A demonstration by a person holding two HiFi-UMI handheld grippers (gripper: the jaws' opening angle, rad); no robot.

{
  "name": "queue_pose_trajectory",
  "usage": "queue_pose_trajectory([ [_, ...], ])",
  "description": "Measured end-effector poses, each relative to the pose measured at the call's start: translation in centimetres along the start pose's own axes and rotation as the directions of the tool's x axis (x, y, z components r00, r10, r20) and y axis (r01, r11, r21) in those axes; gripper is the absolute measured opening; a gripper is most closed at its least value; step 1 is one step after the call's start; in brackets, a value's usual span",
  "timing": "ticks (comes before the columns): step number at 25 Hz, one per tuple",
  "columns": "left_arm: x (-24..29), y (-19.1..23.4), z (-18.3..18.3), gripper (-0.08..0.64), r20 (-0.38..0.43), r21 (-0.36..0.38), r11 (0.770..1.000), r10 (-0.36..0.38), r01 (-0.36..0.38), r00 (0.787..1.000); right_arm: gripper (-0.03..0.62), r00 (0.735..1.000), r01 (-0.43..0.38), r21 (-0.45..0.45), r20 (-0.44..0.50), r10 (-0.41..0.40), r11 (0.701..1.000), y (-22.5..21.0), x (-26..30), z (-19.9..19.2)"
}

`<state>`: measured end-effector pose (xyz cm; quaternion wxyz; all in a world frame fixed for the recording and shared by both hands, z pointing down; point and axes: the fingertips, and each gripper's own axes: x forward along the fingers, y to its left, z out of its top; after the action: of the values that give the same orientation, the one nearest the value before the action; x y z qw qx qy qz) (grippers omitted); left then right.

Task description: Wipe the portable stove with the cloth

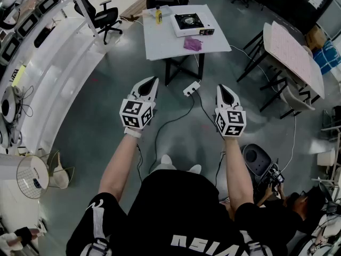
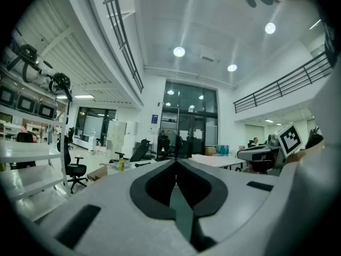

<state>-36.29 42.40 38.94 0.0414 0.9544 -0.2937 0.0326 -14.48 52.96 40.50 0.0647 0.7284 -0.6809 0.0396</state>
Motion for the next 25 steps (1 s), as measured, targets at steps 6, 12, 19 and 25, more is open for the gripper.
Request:
queue_pose_trajectory([
  [6, 1.1, 2.0, -0.4, 0.003, -0.001, -0.009, 1.000, -0.017, 0.017, 1.000, 0.006, 1.000, 0.015, -0.002, -0.009, -0.015, 1.000, 0.5, 1.8, -0.3],
  [12, 2.4, 3.7, -0.8, 0.003, -0.011, -0.012, 0.999, -0.044, 0.044, 0.999, 0.006, 0.999, 0.040, 0.004, -0.010, -0.040, 0.999, 0.3, 3.3, -0.3],
  [19, 5.2, 5.9, -1.4, 0.003, -0.023, -0.019, 0.998, -0.056, 0.055, 0.998, 0.006, 0.998, 0.046, -0.012, -0.030, -0.047, 0.999, -0.7, 6.6, -0.9],
  [25, 10.3, 8.1, -2.5, 0.003, -0.043, -0.020, 0.999, -0.036, 0.035, 0.998, 0.006, 0.999, 0.021, -0.012, -0.037, -0.022, 1.000, -3.8, 12.3, -1.7],
])
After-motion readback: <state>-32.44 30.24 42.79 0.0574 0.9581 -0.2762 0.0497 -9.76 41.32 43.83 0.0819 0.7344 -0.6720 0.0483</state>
